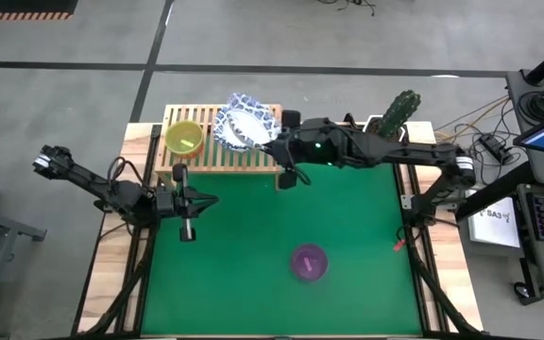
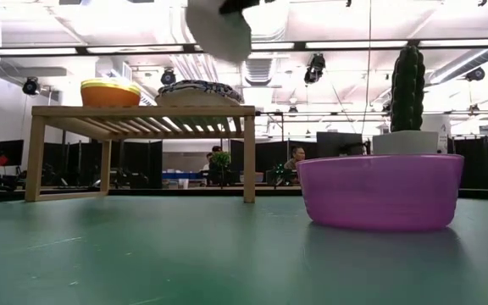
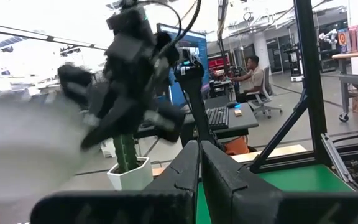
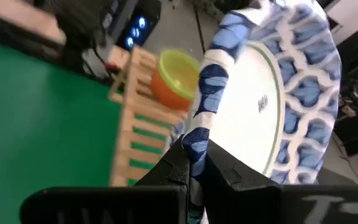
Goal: Place and stack bowls onto a shelf
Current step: Stack the blue patterned bowl on top of another blue patterned bowl on the shelf, then stack the purple bowl on top of the yellow bowl on the shelf
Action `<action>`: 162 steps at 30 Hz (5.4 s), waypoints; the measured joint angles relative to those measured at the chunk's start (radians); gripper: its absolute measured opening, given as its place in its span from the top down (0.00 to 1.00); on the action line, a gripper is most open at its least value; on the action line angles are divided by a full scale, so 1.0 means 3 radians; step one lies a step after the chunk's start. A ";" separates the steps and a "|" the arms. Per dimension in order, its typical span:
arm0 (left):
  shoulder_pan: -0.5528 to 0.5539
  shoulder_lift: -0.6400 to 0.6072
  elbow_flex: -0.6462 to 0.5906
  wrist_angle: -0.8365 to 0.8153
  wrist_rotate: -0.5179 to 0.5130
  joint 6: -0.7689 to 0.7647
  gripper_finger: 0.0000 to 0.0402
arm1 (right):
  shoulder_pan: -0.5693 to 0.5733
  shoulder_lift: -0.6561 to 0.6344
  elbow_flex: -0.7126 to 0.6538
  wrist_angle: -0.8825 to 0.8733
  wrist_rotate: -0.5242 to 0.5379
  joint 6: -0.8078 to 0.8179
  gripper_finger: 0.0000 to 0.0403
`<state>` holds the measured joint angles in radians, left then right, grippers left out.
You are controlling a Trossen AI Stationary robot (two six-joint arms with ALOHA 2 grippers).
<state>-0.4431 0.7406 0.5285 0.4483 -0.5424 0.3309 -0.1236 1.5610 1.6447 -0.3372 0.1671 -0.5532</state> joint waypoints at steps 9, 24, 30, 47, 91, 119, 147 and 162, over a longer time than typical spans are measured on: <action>-0.0004 -0.0013 0.0000 -0.0002 0.0000 0.0001 1.00 | -0.0260 0.0336 -0.0001 0.0186 0.0053 0.0034 0.95; -0.0004 -0.0010 0.0000 -0.0021 0.0000 0.0003 1.00 | -0.0320 0.0434 -0.0001 0.0236 0.0056 0.0392 0.68; -0.0004 -0.0010 0.0000 -0.0029 0.0000 0.0003 1.00 | -0.0316 0.0363 -0.0001 0.0128 0.0052 0.0993 0.66; -0.0004 -0.0011 0.0000 -0.0061 0.0000 0.0029 1.00 | -0.0348 0.0642 -0.0104 0.0721 0.0054 0.1501 0.83; -0.0255 0.1878 0.0630 -0.0086 0.0039 -0.1658 1.00 | 0.0990 0.0078 -0.0139 -0.2205 -0.1412 0.1234 0.61; -0.0388 0.1937 0.0699 -0.0090 -0.0256 -0.1481 1.00 | 0.1248 0.0066 -0.2418 -0.0182 -0.0266 0.2464 0.49; -0.0383 0.1935 0.0704 -0.0073 -0.1099 -0.1680 0.95 | 0.1239 0.0063 -0.2048 0.0886 0.0980 0.0912 0.98; -0.0137 0.2167 0.0706 -0.0501 -0.1803 -0.2150 0.55 | 0.0992 0.0065 -0.1653 0.1191 0.1126 0.0354 0.98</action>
<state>-0.4843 1.3907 0.7403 0.2981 -1.0832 -0.3141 0.1741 1.5806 1.1489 0.0203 0.5049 -0.4470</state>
